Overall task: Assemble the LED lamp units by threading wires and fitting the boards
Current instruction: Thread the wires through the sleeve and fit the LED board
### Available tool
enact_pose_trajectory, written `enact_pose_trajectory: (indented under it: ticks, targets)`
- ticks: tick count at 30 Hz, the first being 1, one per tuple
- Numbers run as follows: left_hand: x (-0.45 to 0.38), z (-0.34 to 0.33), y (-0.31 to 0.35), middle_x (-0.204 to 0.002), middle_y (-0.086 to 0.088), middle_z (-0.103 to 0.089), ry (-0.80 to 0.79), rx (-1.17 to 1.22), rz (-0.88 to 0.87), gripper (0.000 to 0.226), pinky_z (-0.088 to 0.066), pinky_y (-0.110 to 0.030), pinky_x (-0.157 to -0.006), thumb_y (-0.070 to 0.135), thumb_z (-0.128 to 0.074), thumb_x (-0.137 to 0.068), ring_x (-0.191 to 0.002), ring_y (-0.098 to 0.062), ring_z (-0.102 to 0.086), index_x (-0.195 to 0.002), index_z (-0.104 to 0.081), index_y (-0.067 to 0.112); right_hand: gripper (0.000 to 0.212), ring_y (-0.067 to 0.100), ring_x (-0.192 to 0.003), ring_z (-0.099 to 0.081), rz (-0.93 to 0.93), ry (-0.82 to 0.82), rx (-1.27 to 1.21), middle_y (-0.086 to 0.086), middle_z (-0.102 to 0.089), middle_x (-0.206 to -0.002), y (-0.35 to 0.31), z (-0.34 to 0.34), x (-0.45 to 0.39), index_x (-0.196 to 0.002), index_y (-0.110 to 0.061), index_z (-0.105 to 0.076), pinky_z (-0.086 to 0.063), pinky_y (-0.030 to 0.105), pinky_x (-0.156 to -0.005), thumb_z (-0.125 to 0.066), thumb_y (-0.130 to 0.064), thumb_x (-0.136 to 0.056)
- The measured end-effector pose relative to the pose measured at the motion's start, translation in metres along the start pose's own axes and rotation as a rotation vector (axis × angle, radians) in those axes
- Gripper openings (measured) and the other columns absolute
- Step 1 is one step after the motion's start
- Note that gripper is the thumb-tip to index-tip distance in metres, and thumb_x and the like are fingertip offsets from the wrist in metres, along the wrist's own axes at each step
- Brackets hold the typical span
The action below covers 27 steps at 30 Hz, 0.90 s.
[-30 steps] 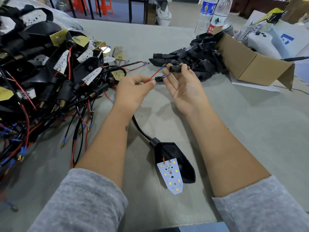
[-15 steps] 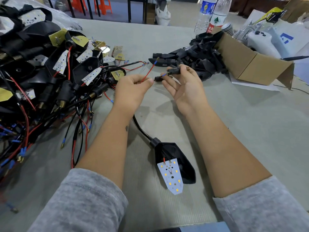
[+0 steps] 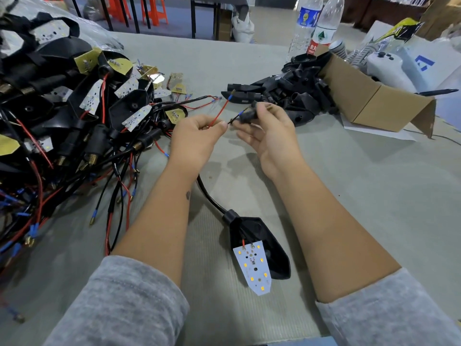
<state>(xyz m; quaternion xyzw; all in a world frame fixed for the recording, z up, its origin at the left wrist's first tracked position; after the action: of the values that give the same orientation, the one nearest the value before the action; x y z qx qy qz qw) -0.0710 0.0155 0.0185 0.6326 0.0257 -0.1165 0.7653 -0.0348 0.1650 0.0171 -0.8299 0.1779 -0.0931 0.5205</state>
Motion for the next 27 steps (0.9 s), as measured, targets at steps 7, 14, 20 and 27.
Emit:
enact_pose_trajectory:
  ticks: [7,14,20,27]
  targets:
    - [-0.0002,-0.0032,-0.0008,-0.067,0.004,-0.056,-0.025,-0.048,0.003,0.015,-0.037,-0.008,-0.052,0.027,-0.070,-0.086,-0.061,-0.006,-0.046,-0.071,-0.068,0.031,0.011,0.023,-0.075,-0.073,-0.029,0.048,-0.206,0.013,-0.065,-0.091,-0.0042,0.0119,-0.0027,-0.101,-0.011,-0.048,-0.058,0.029,-0.066,-0.049,-0.022,-0.102]
    - [-0.0014,0.0005,-0.0019,-0.072,0.000,-0.060,0.015,-0.017,-0.001,0.017,-0.040,-0.006,-0.054,0.027,-0.070,-0.086,-0.064,-0.007,-0.049,-0.070,-0.067,0.031,0.007,0.025,-0.073,-0.072,-0.012,0.056,-0.104,0.012,-0.062,-0.086,-0.0043,0.0091,-0.0001,-0.100,-0.013,-0.049,-0.059,0.030,-0.067,-0.052,-0.020,-0.101]
    - [-0.0043,0.0004,-0.0069,-0.042,0.016,-0.049,0.045,-0.048,0.036,0.019,-0.036,-0.022,-0.048,0.030,-0.069,-0.086,-0.036,-0.001,-0.037,-0.067,-0.066,0.029,0.008,0.026,-0.080,-0.072,-0.004,0.053,-0.149,0.010,-0.064,-0.089,-0.0069,0.0092,0.0020,-0.098,-0.017,-0.049,-0.058,0.029,-0.067,-0.052,-0.023,-0.101]
    - [-0.0013,0.0016,-0.0033,-0.043,0.019,-0.051,0.048,-0.092,0.013,0.019,-0.034,-0.020,-0.047,0.032,-0.069,-0.084,-0.035,0.001,-0.040,-0.066,-0.067,0.029,0.008,0.023,-0.079,-0.071,0.030,0.057,-0.060,0.008,-0.066,-0.094,-0.0104,0.0078,0.0054,-0.101,-0.017,-0.051,-0.057,0.029,-0.069,-0.053,-0.025,-0.100]
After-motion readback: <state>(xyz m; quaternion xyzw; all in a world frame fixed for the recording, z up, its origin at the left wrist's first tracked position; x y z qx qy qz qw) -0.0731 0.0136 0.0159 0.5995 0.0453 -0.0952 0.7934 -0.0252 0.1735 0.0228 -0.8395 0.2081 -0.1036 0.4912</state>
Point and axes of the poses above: each hand's wrist, its own x-axis away from the middle knuckle, its own z-axis out of the back of the hand, y = z × x, the point moved 6 cm from there along -x, towards the middle knuckle
